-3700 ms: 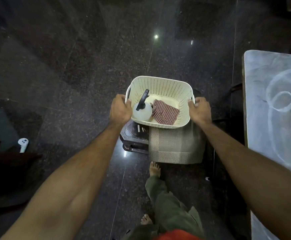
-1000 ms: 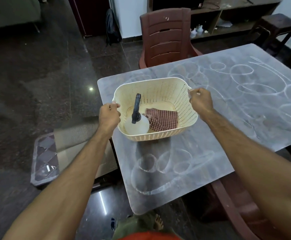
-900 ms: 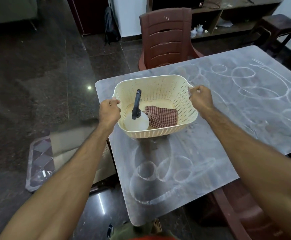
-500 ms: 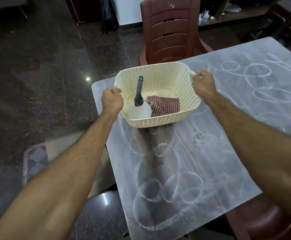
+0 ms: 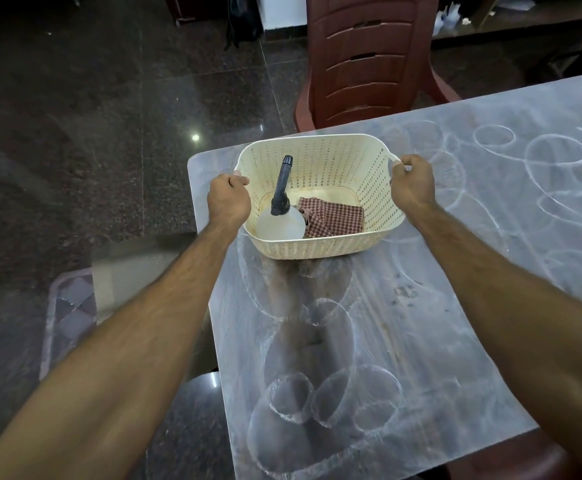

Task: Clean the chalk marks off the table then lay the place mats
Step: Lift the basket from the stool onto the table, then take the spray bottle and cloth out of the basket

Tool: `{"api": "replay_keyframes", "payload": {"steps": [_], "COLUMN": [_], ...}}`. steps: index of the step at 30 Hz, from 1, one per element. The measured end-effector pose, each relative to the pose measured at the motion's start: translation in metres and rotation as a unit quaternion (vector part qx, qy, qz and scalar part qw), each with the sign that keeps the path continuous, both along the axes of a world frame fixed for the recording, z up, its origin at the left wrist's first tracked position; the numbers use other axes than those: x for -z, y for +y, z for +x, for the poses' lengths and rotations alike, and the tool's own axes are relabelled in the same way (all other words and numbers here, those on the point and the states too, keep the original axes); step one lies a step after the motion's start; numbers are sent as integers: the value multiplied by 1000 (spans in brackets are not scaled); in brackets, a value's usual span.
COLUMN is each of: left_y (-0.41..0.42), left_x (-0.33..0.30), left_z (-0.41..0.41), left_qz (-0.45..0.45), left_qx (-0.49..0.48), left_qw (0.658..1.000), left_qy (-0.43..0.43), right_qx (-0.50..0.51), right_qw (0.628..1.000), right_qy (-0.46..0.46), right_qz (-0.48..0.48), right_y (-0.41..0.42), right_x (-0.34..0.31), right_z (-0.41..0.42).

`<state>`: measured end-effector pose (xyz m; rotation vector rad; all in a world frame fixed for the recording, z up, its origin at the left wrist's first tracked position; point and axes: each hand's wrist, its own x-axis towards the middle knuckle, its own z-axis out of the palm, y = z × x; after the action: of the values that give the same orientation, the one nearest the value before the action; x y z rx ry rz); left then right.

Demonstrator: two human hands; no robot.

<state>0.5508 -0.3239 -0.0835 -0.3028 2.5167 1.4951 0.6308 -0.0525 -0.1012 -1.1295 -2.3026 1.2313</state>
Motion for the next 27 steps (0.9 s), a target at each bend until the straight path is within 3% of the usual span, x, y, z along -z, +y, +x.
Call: {"api": "replay_keyframes", "payload": {"steps": [5,9,14,20,23,27], "left_y": [-4,-8,-11,11,23,25], "left_x": [5,-2,-6,-11,-15,-18], "left_z": [8,37,80,73,70,69], "left_qz": [-14,-34,-86,-174,-214,-191], "left_qx": [0,19,121,207,189,153], "left_qw": [1000,990,959,949,948,963], "left_qy": [21,137,241,164,139,114], "right_qx": [-3,0,-7,-82,-108,-121], "right_qw": [1000,1000,992,974,968,969], "right_qy": [9,15,51,107,123,117], "right_qz": [17,-1,115,184,192,182], "right_y": [-4,-2,-4,-20,-28,-31], "right_x": [1,-5,-21,-26,-23,-21], "right_z": [1,9,34,56,73,91]}}
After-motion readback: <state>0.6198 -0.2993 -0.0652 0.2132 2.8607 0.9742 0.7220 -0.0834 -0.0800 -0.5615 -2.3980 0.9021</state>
